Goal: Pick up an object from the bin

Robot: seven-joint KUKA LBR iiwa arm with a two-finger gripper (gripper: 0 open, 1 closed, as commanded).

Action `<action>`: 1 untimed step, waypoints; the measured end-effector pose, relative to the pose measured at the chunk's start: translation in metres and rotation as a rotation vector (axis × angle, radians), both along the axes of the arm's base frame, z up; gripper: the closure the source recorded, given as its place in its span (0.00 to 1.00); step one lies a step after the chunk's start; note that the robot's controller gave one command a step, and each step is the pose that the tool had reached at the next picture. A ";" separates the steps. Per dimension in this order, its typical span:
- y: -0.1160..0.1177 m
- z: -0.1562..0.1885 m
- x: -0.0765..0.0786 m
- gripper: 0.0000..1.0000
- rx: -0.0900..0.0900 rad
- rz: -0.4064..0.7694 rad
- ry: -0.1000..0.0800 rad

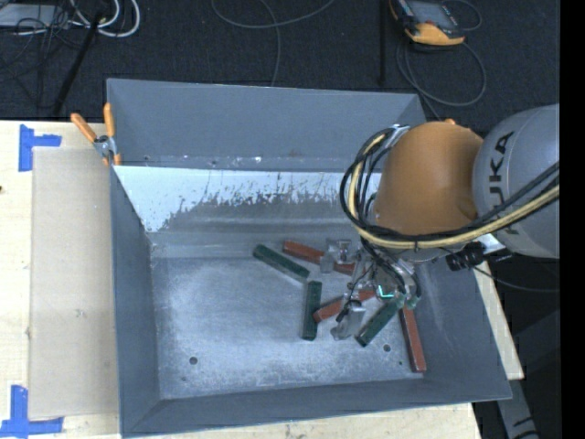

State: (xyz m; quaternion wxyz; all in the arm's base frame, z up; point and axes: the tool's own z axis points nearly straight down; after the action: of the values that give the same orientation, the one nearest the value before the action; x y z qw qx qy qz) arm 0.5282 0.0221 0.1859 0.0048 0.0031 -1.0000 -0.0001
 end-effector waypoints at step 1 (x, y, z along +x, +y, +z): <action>-0.059 -0.118 0.002 0.00 -0.002 -0.160 -0.001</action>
Offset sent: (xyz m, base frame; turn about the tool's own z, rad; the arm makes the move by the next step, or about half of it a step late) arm 0.0039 -0.0582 -0.1133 0.1639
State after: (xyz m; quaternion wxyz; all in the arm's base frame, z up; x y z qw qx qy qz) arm 0.5299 -0.0373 0.0679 0.0044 -0.0770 -0.9970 0.0004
